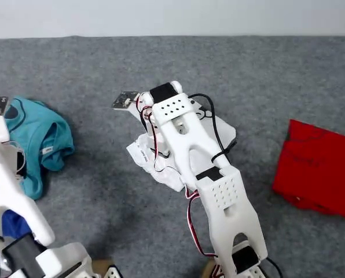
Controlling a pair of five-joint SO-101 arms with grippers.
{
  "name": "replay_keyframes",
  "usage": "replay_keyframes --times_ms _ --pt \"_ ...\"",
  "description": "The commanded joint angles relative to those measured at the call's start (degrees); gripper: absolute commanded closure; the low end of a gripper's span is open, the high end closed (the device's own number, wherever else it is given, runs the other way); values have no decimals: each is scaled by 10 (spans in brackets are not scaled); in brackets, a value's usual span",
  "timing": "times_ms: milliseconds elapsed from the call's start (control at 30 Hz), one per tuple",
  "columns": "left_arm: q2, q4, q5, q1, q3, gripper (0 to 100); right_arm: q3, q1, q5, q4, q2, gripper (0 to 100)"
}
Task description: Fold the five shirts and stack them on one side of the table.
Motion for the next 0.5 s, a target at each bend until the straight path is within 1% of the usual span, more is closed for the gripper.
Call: replay_keyframes --times_ms 0,67,167,267,467 --pt "-25 -12 4 2 0 994 -31 7 -8 22 -34 887" --pt "-25 -12 3 2 -1 994 -33 7 -8 23 -39 894" --pt "-25 -22 3 2 -1 994 -33 7 -1 22 -52 984" --pt "-25 -25 3 2 -1 994 -31 6 21 24 -64 987" --pt "-25 -25 3 2 0 994 -33 -27 24 22 -76 987"
